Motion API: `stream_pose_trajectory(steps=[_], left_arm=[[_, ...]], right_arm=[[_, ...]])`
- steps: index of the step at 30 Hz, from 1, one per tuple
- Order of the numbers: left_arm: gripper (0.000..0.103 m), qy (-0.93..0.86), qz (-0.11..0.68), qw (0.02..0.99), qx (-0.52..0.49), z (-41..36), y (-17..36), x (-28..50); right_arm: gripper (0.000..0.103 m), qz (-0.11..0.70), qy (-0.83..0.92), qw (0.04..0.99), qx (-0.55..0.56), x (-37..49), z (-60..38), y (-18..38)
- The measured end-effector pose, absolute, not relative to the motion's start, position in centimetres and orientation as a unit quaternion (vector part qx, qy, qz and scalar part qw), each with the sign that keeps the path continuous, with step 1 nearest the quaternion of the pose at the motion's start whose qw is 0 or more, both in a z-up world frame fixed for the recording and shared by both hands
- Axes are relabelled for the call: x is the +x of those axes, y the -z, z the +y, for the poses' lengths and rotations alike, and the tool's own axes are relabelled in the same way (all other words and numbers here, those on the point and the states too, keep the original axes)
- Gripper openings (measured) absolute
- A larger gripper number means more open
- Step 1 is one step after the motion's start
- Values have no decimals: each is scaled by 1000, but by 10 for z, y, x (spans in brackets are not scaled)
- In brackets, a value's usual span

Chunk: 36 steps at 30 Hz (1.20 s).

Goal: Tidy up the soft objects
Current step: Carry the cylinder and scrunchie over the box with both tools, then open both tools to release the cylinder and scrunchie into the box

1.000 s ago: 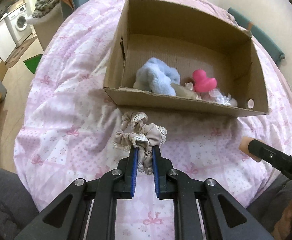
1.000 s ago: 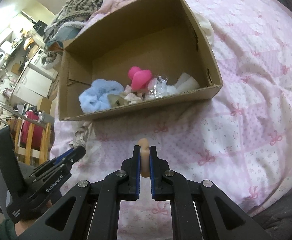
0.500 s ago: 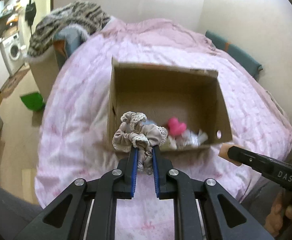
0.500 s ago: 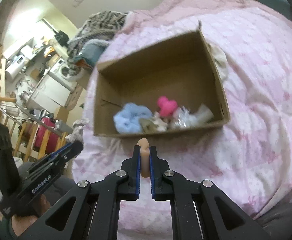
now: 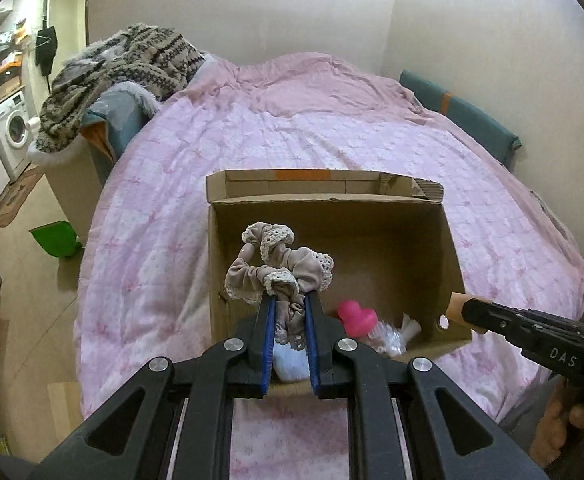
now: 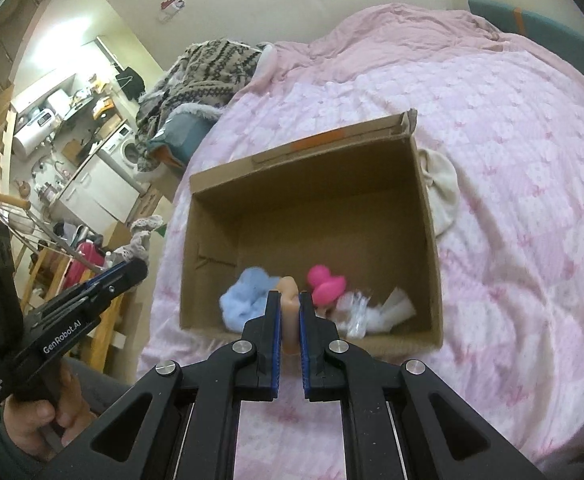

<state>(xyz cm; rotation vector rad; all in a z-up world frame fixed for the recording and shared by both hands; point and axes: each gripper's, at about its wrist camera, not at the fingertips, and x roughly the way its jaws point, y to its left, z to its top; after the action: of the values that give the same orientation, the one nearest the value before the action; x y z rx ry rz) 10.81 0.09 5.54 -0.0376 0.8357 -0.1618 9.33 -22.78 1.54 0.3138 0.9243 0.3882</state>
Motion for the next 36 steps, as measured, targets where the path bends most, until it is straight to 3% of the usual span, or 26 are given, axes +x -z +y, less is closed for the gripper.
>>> stream_pose_trajectory(steps=[12,23,30,31,34,36], left_arm=[[13,82,437,895,-4,-8,8,136],[13,103,447,889,11,-27,20,135],[19,107,459,882,-2,-26,22,134],[25,106,458,883,-3,-26,21,134],[57,93,453,887,-12,-23,20,131],[61,85,446,891,-15,-21,18,131]], right_arm=[[10,490,-148,842,173,119,-235,40],[10,503,-143,837,161,123,-229,51],[10,510,-142,832,165,125,-229,55],[10,511,-143,832,165,125,-229,55],[11,511,-144,831,167,125,-229,55],[12,508,-144,831,173,126,-231,54]])
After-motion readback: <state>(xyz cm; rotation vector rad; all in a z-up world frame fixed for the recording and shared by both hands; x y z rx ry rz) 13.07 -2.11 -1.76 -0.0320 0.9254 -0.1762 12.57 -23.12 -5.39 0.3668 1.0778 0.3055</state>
